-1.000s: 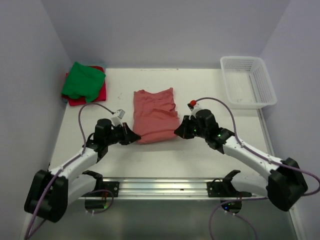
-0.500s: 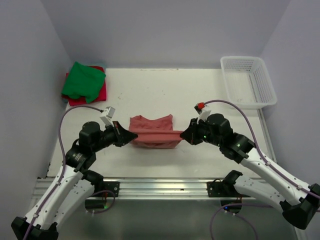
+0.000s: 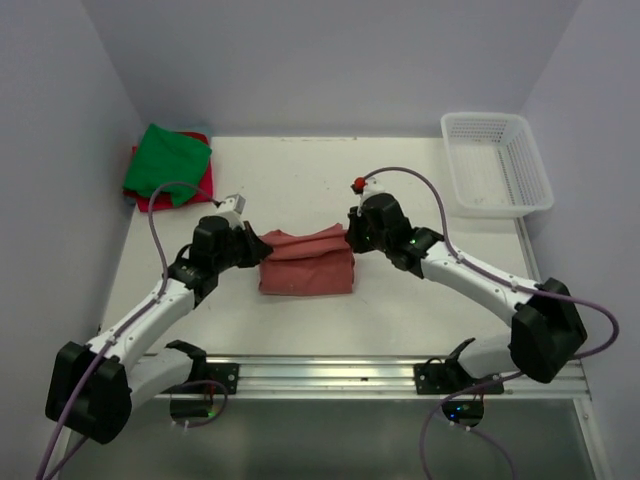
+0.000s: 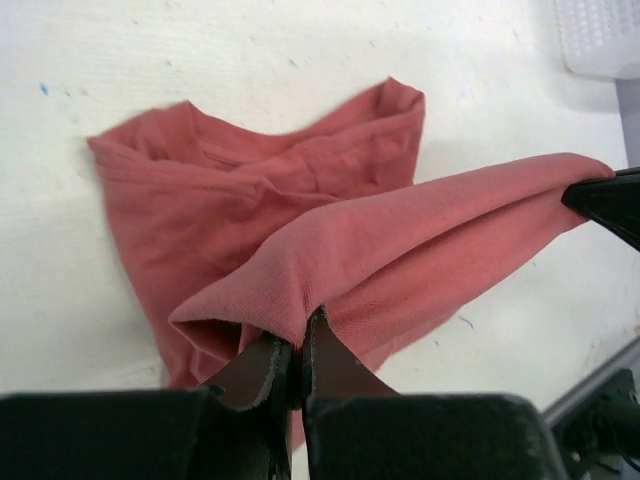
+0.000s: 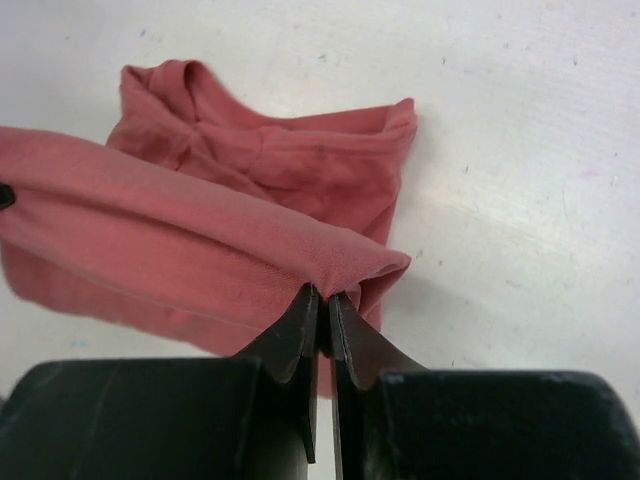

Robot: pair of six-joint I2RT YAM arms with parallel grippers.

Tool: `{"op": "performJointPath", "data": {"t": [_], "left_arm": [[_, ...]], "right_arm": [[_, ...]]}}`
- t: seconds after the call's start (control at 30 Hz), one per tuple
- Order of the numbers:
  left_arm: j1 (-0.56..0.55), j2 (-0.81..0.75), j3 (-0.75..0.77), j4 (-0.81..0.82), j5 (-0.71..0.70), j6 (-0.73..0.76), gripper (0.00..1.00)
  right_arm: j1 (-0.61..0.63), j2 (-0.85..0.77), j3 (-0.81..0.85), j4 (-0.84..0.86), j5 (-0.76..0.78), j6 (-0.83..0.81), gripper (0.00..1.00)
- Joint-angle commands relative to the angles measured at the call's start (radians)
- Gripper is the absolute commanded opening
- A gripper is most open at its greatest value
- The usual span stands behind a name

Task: Fold and stack the t-shirts
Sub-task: Fold the long partially folded tshirt into a neat square, then smooth out wrinkles on the folded tshirt

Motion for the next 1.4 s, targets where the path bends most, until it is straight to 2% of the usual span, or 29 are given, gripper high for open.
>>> {"op": "performJointPath", "data": {"t": [0.0,0.13,0.23,0.33,0.37,0.4,0.43,0.47,0.5,0.53,0.63,0.9,0.97,1.0,1.1,1.17,1.23,1.27,1.3,1.33,1.37], "left_arm": [[0.041,0.078,0.073,0.169,-0.106,0.062,0.0],[0.068,0.187,0.118,0.218,-0.133,0.083,0.0],[0.095,0.301,0.139,0.313,-0.167,0.083,0.0],[0.126,0.471,0.188,0.44,-0.178,0.063,0.1],[0.135,0.519,0.213,0.46,-0.164,0.036,0.27],[0.146,0.604,0.234,0.518,-0.16,0.024,0.52],[0.158,0.638,0.282,0.525,-0.159,0.01,0.76],[0.166,0.665,0.306,0.523,-0.135,-0.012,1.0],[0.172,0.677,0.325,0.557,-0.123,-0.015,1.0],[0.172,0.666,0.325,0.571,-0.11,-0.021,1.0],[0.169,0.57,0.3,0.594,-0.107,-0.021,1.0],[0.169,0.335,0.245,0.519,-0.068,-0.003,1.0],[0.166,0.298,0.231,0.525,-0.011,-0.004,1.0],[0.16,0.292,0.224,0.535,0.014,0.0,1.0],[0.132,0.303,0.219,0.529,0.08,0.023,1.0],[0.118,0.356,0.233,0.526,0.136,0.036,1.0],[0.115,0.439,0.251,0.512,0.196,0.042,1.0],[0.115,0.47,0.27,0.521,0.222,0.043,0.98],[0.115,0.505,0.283,0.523,0.277,0.04,0.89],[0.115,0.571,0.299,0.525,0.304,0.031,0.83],[0.112,0.603,0.331,0.529,0.33,0.031,0.8]], "right_arm": [[-0.041,0.097,0.078,0.146,0.073,-0.048,0.0],[-0.065,0.249,0.189,0.181,0.082,-0.068,0.0],[-0.099,0.398,0.359,0.18,0.09,-0.057,0.0],[-0.125,0.605,0.51,0.155,0.099,-0.05,0.0],[-0.13,0.675,0.647,0.11,0.087,-0.048,0.02],[-0.137,0.731,0.714,0.089,0.073,-0.05,0.11],[-0.137,0.827,0.77,0.077,0.069,-0.048,0.44],[-0.139,0.851,0.838,0.08,0.069,-0.045,0.52],[-0.137,0.863,0.843,0.1,0.064,-0.042,0.57],[-0.137,0.845,0.802,0.167,0.067,-0.034,0.69],[-0.14,0.772,0.687,0.274,0.069,-0.036,0.75],[-0.14,0.624,0.487,0.41,0.081,-0.04,0.77],[-0.142,0.607,0.461,0.442,0.081,-0.043,0.8],[-0.142,0.593,0.454,0.456,0.081,-0.04,0.85],[-0.142,0.583,0.46,0.47,0.053,-0.037,0.86],[-0.142,0.581,0.472,0.448,0.02,-0.024,0.85],[-0.142,0.581,0.48,0.419,-0.006,-0.01,0.76],[-0.142,0.589,0.481,0.407,-0.063,-0.002,0.46],[-0.14,0.592,0.481,0.381,-0.086,0.009,0.21],[-0.142,0.593,0.477,0.37,-0.1,0.044,0.0],[-0.14,0.595,0.467,0.37,-0.14,0.061,0.0]]}}
